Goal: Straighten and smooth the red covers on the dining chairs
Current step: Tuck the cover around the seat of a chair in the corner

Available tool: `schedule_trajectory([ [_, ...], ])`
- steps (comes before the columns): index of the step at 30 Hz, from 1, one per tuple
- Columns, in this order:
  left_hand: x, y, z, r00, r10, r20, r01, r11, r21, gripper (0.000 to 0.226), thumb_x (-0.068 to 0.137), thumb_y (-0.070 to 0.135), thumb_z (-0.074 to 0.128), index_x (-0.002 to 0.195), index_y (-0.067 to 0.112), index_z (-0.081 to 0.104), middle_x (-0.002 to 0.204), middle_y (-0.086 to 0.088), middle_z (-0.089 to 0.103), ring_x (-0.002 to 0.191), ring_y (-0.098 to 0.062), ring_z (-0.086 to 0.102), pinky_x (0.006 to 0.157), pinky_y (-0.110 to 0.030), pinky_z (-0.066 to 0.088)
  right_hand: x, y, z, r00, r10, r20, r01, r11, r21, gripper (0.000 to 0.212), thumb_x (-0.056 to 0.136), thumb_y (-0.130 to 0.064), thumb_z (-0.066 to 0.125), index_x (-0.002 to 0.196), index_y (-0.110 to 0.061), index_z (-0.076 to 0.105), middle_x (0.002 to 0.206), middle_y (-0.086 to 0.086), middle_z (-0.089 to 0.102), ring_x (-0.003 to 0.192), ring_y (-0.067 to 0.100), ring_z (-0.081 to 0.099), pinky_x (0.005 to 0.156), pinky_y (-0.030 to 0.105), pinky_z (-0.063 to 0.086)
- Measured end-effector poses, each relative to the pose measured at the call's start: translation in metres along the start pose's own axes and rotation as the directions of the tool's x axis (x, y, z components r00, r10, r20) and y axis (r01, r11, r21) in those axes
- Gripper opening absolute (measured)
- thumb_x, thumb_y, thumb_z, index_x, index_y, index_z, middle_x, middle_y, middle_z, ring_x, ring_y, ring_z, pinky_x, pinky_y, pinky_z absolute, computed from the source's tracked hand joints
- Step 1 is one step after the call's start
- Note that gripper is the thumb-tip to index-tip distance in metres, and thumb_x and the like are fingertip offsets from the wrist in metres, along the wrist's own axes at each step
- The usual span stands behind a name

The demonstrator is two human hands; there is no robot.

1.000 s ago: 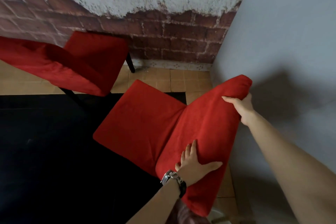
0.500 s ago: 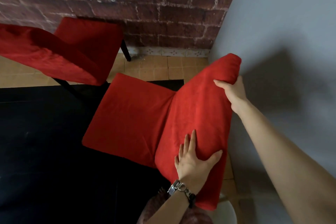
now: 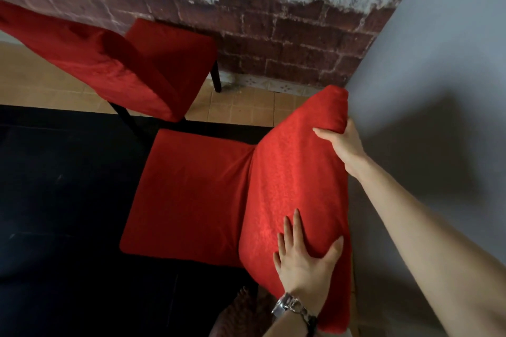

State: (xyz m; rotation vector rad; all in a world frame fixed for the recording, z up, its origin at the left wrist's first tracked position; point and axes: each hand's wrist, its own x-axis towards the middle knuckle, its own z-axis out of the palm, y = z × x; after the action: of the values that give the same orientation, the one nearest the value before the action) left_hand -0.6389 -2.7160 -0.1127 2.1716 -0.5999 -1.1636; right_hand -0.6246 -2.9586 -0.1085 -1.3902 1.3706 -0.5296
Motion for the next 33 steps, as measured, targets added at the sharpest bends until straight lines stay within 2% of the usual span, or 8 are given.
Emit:
schedule_trajectory([
  [6, -0.004, 0.003, 0.003, 0.996, -0.039, -0.084, 0.035, 0.998, -0.054, 0.092, 0.062, 0.087, 0.042, 0.128, 0.063, -0.017, 0.154, 0.029, -0.005, 0.146, -0.003, 0.001, 0.119, -0.033, 0.005, 0.006, 0.0, 0.012, 0.999, 0.001, 0.038, -0.001, 1.0, -0.009, 0.074, 0.072, -0.034, 0.08, 0.135, -0.026, 0.043, 0.125, -0.005, 0.057, 0.113, 0.019, 0.057, 0.1, 0.043, 0.045],
  [10, -0.005, 0.006, 0.003, 0.987, -0.075, -0.144, 0.059, 0.993, -0.106, 0.092, 0.06, 0.088, 0.039, 0.128, 0.062, -0.018, 0.153, 0.029, -0.005, 0.145, -0.002, 0.001, 0.119, -0.033, 0.006, 0.01, -0.008, 0.029, 0.993, -0.031, 0.115, 0.033, 0.999, -0.017, 0.068, 0.071, -0.032, 0.082, 0.128, -0.028, 0.045, 0.119, -0.008, 0.058, 0.107, 0.015, 0.059, 0.095, 0.039, 0.048],
  [16, -0.003, 0.013, 0.003, 0.966, -0.143, -0.214, 0.099, 0.974, -0.204, 0.093, 0.058, 0.087, 0.039, 0.13, 0.061, -0.014, 0.155, 0.027, -0.003, 0.145, -0.001, 0.006, 0.118, -0.031, 0.01, 0.013, -0.021, 0.062, 0.964, -0.092, 0.25, 0.104, 0.994, -0.037, 0.074, 0.069, -0.035, 0.083, 0.131, -0.029, 0.044, 0.109, -0.016, 0.059, 0.094, -0.002, 0.058, 0.073, 0.02, 0.046],
  [19, -0.001, 0.014, 0.002, 0.961, -0.17, -0.219, 0.113, 0.961, -0.251, 0.092, 0.058, 0.087, 0.039, 0.13, 0.062, -0.013, 0.155, 0.027, -0.003, 0.145, -0.001, 0.005, 0.118, -0.032, 0.009, 0.014, -0.027, 0.075, 0.954, -0.109, 0.281, 0.14, 0.986, -0.095, 0.08, 0.067, -0.043, 0.082, 0.135, -0.027, 0.041, 0.115, -0.013, 0.057, 0.097, 0.002, 0.058, 0.078, 0.022, 0.045],
  [22, 0.002, 0.014, -0.001, 0.96, -0.182, -0.212, 0.117, 0.951, -0.288, 0.095, 0.052, 0.092, 0.035, 0.129, 0.063, -0.013, 0.155, 0.026, -0.002, 0.145, -0.001, 0.004, 0.119, -0.033, 0.009, 0.01, -0.032, 0.083, 0.946, -0.131, 0.297, 0.178, 0.974, -0.138, 0.084, 0.07, -0.048, 0.079, 0.139, -0.028, 0.036, 0.116, -0.015, 0.052, 0.093, -0.001, 0.054, 0.073, 0.016, 0.041],
  [27, 0.016, 0.014, -0.006, 0.964, -0.178, -0.197, 0.116, 0.95, -0.289, 0.096, 0.061, 0.087, 0.041, 0.14, 0.057, -0.005, 0.157, 0.024, 0.0, 0.146, -0.003, 0.002, 0.119, -0.037, 0.009, 0.007, -0.03, 0.08, 0.91, -0.186, 0.371, 0.265, 0.948, -0.174, 0.089, 0.08, -0.045, 0.072, 0.15, -0.039, 0.017, 0.145, -0.01, 0.042, 0.12, 0.009, 0.047, 0.099, 0.026, 0.035],
  [31, 0.031, 0.018, -0.009, 0.969, -0.179, -0.168, 0.135, 0.96, -0.244, 0.095, 0.067, 0.084, 0.041, 0.145, 0.052, -0.002, 0.158, 0.019, 0.0, 0.147, -0.009, 0.003, 0.119, -0.04, 0.01, 0.004, -0.025, 0.074, 0.878, -0.179, 0.444, 0.29, 0.937, -0.195, 0.09, 0.086, -0.039, 0.067, 0.15, -0.045, 0.004, 0.155, -0.011, 0.026, 0.124, 0.002, 0.036, 0.1, 0.021, 0.027],
  [33, 0.032, 0.02, -0.01, 0.97, -0.182, -0.161, 0.14, 0.96, -0.244, 0.095, 0.067, 0.084, 0.042, 0.145, 0.052, -0.002, 0.158, 0.02, -0.001, 0.147, -0.008, 0.004, 0.119, -0.041, 0.009, 0.003, -0.024, 0.073, 0.868, -0.192, 0.458, 0.316, 0.925, -0.211, 0.09, 0.088, -0.039, 0.066, 0.15, -0.042, 0.002, 0.156, -0.009, 0.024, 0.132, 0.006, 0.035, 0.1, 0.021, 0.026],
])
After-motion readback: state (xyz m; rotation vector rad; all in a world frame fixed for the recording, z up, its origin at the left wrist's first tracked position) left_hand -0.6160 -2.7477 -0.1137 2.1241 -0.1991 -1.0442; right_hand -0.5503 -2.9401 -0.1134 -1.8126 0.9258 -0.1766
